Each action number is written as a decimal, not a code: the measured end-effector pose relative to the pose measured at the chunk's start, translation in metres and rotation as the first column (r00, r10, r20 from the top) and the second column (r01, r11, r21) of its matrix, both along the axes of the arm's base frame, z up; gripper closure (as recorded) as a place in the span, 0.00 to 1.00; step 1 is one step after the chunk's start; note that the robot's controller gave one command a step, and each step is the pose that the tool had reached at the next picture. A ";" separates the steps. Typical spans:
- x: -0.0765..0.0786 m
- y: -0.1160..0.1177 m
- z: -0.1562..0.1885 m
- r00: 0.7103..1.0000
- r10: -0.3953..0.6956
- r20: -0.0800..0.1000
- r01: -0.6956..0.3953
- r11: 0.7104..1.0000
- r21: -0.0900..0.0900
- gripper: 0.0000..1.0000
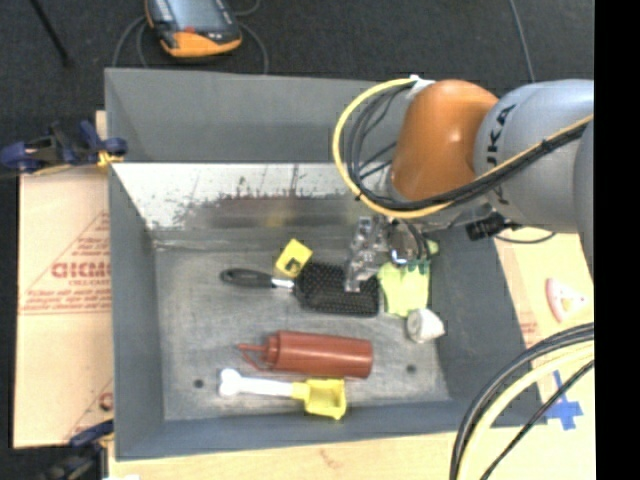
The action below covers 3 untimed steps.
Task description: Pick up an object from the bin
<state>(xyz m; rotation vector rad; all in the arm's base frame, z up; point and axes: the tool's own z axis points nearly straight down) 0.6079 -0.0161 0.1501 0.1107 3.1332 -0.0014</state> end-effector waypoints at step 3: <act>-0.006 0.002 -0.011 0.999 0.038 -0.003 -0.038 0.999 0.000 1.00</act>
Offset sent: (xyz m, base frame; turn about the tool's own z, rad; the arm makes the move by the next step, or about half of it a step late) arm 0.0094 0.0031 -0.0132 -0.0429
